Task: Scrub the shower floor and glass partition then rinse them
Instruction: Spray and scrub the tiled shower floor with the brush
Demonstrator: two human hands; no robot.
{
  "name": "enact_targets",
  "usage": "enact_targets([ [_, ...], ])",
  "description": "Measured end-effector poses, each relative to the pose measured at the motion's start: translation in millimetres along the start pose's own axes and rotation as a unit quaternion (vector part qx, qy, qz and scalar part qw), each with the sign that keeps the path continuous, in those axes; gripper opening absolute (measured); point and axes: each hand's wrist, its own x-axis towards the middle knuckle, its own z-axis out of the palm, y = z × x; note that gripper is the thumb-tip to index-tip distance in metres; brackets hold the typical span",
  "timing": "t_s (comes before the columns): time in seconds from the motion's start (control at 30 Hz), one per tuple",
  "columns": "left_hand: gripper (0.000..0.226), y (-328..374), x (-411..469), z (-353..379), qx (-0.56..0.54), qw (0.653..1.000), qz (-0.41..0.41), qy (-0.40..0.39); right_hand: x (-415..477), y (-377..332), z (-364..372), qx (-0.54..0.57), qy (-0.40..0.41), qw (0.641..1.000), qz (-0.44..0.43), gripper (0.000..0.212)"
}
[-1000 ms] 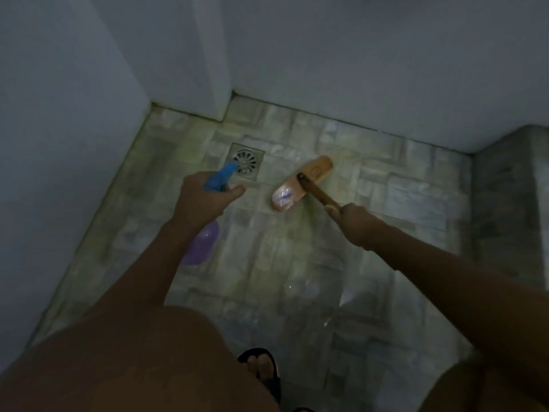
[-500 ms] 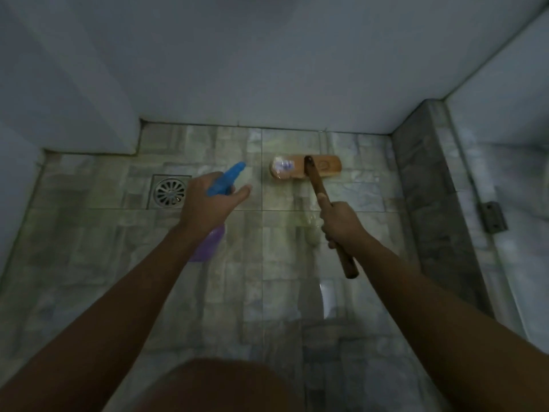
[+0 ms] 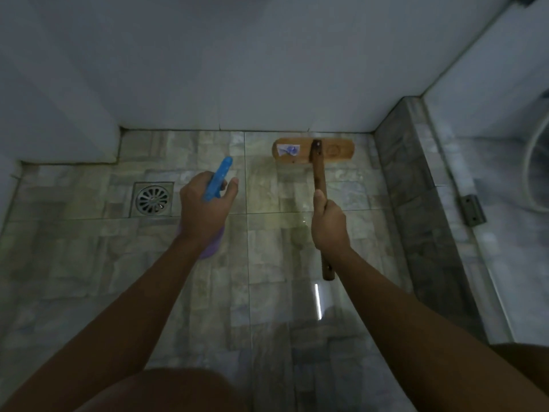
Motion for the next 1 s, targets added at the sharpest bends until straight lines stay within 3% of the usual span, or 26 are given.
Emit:
enact_targets([
  [0.13,0.036,2,-3,3,-0.015,1.0,-0.002,-0.02,-1,26,-5,-0.006,-0.022,0.994,0.105,0.059],
  [0.33,0.039,4,-7,2,-0.036,0.998,0.007,-0.056,10,8,-22,0.108,0.071,0.989,0.071,0.056],
  [0.5,0.042,10,-6,1,-0.015,0.998,0.007,-0.059,-7,35,-18,0.039,-0.014,0.99,0.133,0.061],
  [0.6,0.045,13,-5,-2,-0.015,0.998,-0.015,-0.058,-13,35,-22,0.011,0.005,0.997,0.081,0.059],
  [0.73,0.041,16,-3,-2,-0.011,0.997,-0.024,-0.069,-12,21,-29,0.054,0.046,0.997,0.021,0.054],
  [0.9,0.035,21,1,1,-0.031,0.994,-0.048,-0.098,-17,30,-17,0.068,-0.023,0.986,0.151,0.057],
  [1.0,0.035,29,5,-2,-0.029,0.993,-0.056,-0.098,-19,9,-19,0.151,-0.04,0.969,0.192,0.054],
])
